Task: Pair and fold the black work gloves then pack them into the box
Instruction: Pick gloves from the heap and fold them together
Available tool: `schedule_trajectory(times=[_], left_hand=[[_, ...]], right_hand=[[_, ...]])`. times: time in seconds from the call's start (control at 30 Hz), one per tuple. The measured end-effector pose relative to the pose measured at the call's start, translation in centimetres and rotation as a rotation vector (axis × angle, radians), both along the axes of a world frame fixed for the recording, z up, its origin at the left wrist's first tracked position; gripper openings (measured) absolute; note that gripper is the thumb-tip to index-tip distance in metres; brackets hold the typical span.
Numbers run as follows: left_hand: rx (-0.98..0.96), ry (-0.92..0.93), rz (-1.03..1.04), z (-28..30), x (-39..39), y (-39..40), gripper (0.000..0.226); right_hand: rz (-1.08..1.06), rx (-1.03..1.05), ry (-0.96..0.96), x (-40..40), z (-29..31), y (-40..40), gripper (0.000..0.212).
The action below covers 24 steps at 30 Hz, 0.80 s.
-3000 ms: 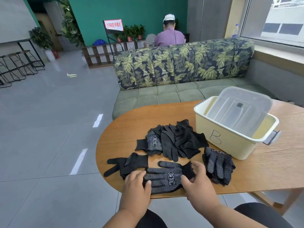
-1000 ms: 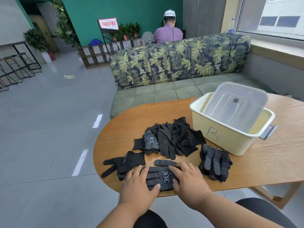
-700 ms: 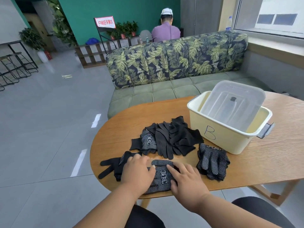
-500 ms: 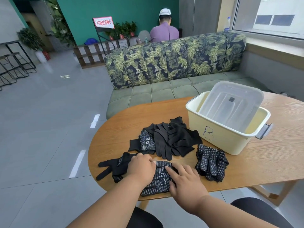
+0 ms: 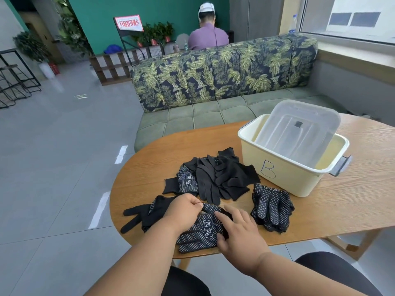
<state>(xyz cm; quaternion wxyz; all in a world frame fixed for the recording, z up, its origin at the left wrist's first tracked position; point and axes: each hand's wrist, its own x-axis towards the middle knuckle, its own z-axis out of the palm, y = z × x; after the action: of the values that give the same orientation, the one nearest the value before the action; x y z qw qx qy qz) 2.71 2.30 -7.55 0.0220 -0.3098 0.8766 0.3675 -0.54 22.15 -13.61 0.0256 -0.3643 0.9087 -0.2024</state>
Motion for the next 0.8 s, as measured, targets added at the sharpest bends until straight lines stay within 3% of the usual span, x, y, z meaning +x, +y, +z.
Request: schedule_trajectory(times=[0.03, 0.13, 0.23, 0.47, 0.8], left_hand=[[0.109, 0.059, 0.061, -0.2, 0.3, 0.1, 0.004], [0.421, 0.226, 0.228, -0.9, 0.8, 0.4, 0.022], [0.581, 0.321, 0.319, -0.9, 1.1, 0.7, 0.027], [0.612, 0.398, 0.279, -0.9, 2.2, 2.1, 0.022], [0.375, 0.342, 0.027, -2.0, 3.4, 3.8, 0.019]], right_hand=[[-0.005, -0.004, -0.008, -0.1, 0.0, 0.0, 0.063], [0.007, 0.017, -0.036, -0.2, 0.2, -0.1, 0.064], [0.000, 0.035, -0.063, -0.3, 0.4, -0.1, 0.064], [-0.028, 0.059, -0.104, -0.4, 0.8, -0.5, 0.068], [-0.044, 0.086, -0.165, -0.6, 1.3, -0.7, 0.072]])
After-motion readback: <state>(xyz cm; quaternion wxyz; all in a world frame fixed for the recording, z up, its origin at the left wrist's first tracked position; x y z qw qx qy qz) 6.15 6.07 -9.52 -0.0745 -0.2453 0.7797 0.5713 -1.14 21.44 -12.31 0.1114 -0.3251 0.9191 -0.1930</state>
